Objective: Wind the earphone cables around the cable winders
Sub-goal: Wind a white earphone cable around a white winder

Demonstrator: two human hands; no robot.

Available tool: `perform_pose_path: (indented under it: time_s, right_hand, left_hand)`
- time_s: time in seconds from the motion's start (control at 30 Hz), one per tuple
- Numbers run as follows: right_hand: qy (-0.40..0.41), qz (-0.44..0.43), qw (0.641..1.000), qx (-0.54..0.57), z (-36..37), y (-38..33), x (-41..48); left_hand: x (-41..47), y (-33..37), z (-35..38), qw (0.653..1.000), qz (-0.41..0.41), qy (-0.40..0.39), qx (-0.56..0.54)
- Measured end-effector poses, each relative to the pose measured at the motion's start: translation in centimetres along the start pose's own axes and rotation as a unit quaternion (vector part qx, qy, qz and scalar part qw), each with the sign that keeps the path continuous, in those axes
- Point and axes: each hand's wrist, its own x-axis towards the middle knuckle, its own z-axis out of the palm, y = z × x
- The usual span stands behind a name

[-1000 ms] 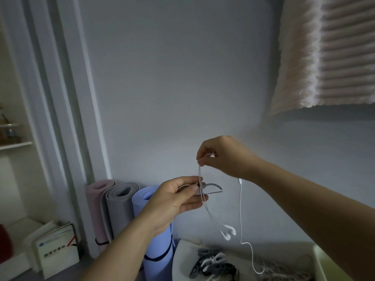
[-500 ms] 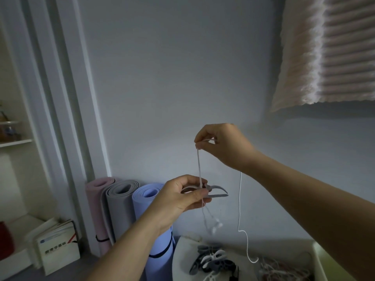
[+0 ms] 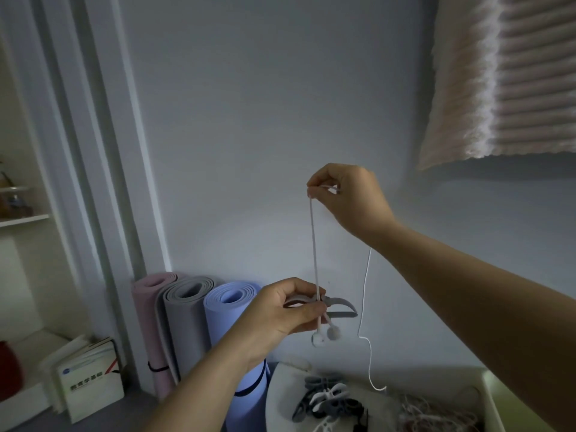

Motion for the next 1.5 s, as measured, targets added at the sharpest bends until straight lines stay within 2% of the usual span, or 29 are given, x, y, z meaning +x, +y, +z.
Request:
perform_pose_path:
  time_s: [0.13, 0.23, 0.4, 0.47, 0.53, 0.57, 0.63, 0.7, 0.73, 0.83, 1.0, 1.07, 1.2, 1.37, 1.43, 1.5]
  right_hand:
    - [0.008, 0.042, 0.999, 0.022, 0.7, 1.3, -0.2]
    - [-0.022, 0.102, 0.995, 0.006, 1.5, 2.9, -1.5]
    - [-0.175, 0.196, 0.964, -0.05, 3.0, 6.2, -6.0]
    - [-0.176, 0.213, 0.96, -0.054, 3.3, 6.8, -7.7]
    - [-0.158, 0.265, 0.951, 0.024, 3.4, 6.4, -9.1]
    - [-0.156, 0.313, 0.931, 0.104, 3.5, 5.8, -9.8]
    - [-0.171, 0.404, 0.858, 0.265, 3.6, 4.1, -11.1]
    - [-0.195, 0.453, 0.786, 0.373, 4.0, 2.9, -12.2]
    - [-0.21, 0.459, 0.762, 0.406, 4.2, 2.4, -12.5]
    - [-0.239, 0.456, 0.73, 0.449, 5.0, 1.6, -12.9]
    - [-0.174, 0.477, 0.687, 0.52, 5.8, 1.3, -13.0]
    - [-0.164, 0.477, 0.679, 0.534, 6.0, 1.5, -13.1]
    - [-0.163, 0.464, 0.686, 0.537, 6.3, 1.3, -13.2]
    - [-0.161, 0.471, 0.665, 0.557, 6.2, 1.0, -13.0]
    - [-0.152, 0.462, 0.678, 0.551, 6.1, 0.9, -13.0]
    - [-0.143, 0.44, 0.717, 0.521, 6.0, 0.9, -12.9]
  left_hand:
    - [-0.2, 0.0, 0.1, 1.0, -0.015, -0.013, -0.013]
    - [-0.1, 0.0, 0.0, 0.999, -0.023, -0.004, -0.026]
    - [0.0, -0.8, -0.5, 0.987, -0.057, 0.066, -0.138]
    - [0.1, -1.3, -0.8, 0.977, -0.064, 0.105, -0.175]
    - [0.4, -1.9, -1.1, 0.967, -0.064, 0.142, -0.202]
    - [0.6, -2.2, -1.3, 0.963, -0.061, 0.16, -0.21]
    - [1.1, -2.6, -1.6, 0.955, -0.054, 0.194, -0.218]
    - [1.4, -3.3, -1.8, 0.949, -0.051, 0.22, -0.221]
    - [1.5, -3.5, -1.7, 0.949, -0.045, 0.223, -0.218]
    - [1.6, -4.0, -1.4, 0.955, -0.02, 0.212, -0.205]
    - [2.0, -4.3, -1.5, 0.944, -0.004, 0.244, -0.222]
    - [2.0, -4.6, -1.3, 0.943, -0.005, 0.252, -0.215]
    - [2.1, -4.7, -1.0, 0.946, 0.003, 0.268, -0.182]
    - [2.1, -4.4, -1.1, 0.947, 0.019, 0.278, -0.161]
    - [2.0, -4.4, -1.1, 0.947, 0.024, 0.276, -0.165]
    - [2.0, -4.4, -1.1, 0.947, 0.027, 0.273, -0.169]
